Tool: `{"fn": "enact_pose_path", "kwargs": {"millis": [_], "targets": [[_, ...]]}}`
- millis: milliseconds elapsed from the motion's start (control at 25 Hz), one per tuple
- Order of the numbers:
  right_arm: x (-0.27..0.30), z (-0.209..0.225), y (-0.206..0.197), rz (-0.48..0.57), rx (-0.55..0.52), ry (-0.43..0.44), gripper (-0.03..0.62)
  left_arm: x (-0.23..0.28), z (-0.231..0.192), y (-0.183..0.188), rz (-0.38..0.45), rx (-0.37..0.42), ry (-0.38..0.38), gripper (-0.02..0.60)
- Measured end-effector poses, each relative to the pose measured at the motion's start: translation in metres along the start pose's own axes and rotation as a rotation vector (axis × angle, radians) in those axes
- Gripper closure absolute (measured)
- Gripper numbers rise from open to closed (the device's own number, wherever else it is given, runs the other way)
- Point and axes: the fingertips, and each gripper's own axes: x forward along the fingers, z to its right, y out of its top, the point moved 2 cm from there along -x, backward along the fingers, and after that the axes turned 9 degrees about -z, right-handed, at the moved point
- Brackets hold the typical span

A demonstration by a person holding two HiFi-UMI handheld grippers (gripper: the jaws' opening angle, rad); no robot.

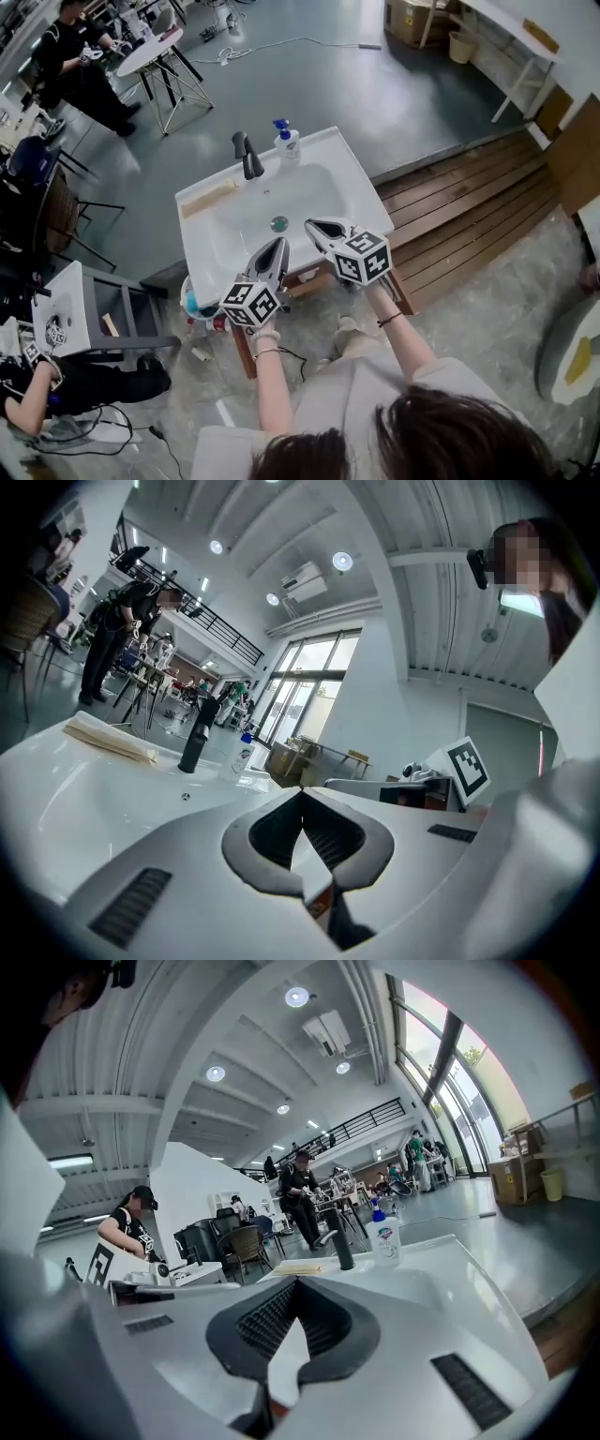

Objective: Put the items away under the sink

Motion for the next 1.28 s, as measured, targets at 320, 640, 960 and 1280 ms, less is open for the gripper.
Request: {"fn": "enact_pose_path", "kwargs": {"millis": [320, 640, 960, 1280], "targets": [[0.011, 0.028, 0.009, -0.028, -0.047, 0.02, 0.579, 0.026, -0.009, 0.005, -0.009, -0.003, 0.018, 0.584], [0.023, 0.045, 0.019, -0.017, -0.027, 0.023, 0.578, 0.046, -0.019, 0.011, -0.028, -0.007, 0.027, 0.584], [0.045, 0.071, 0.033, -0.011, -0.001, -0.022, 0.577, 0.074, -0.042, 0.021, -0.073, -0.003, -0.008, 0.584], [0.076, 0.09, 0.047, -0.009, 0.014, -0.084, 0.577, 0.097, -0.071, 0.035, -0.108, 0.004, -0.056, 0.584]]}}
